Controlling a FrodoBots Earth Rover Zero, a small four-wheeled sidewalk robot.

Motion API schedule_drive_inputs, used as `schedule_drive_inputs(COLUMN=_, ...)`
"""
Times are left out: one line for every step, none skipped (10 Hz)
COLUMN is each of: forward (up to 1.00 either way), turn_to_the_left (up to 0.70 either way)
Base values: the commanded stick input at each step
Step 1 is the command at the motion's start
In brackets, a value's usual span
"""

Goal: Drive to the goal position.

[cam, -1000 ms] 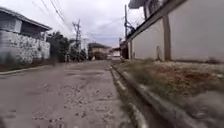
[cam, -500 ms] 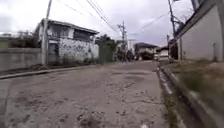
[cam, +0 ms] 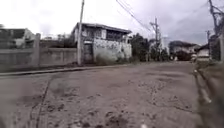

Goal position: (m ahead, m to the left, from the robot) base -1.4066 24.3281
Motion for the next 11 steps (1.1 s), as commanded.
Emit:
schedule_drive_inputs(forward=0.0, turn_to_the_left=0.85)
schedule_drive_inputs(forward=0.0, turn_to_the_left=0.85)
schedule_drive_inputs(forward=0.0, turn_to_the_left=0.85)
schedule_drive_inputs(forward=0.0, turn_to_the_left=0.85)
schedule_drive_inputs(forward=0.0, turn_to_the_left=0.85)
schedule_drive_inputs(forward=0.0, turn_to_the_left=0.85)
schedule_drive_inputs(forward=0.0, turn_to_the_left=0.85)
schedule_drive_inputs(forward=0.0, turn_to_the_left=0.85)
schedule_drive_inputs(forward=0.0, turn_to_the_left=0.85)
schedule_drive_inputs(forward=0.0, turn_to_the_left=0.85)
schedule_drive_inputs(forward=0.0, turn_to_the_left=0.85)
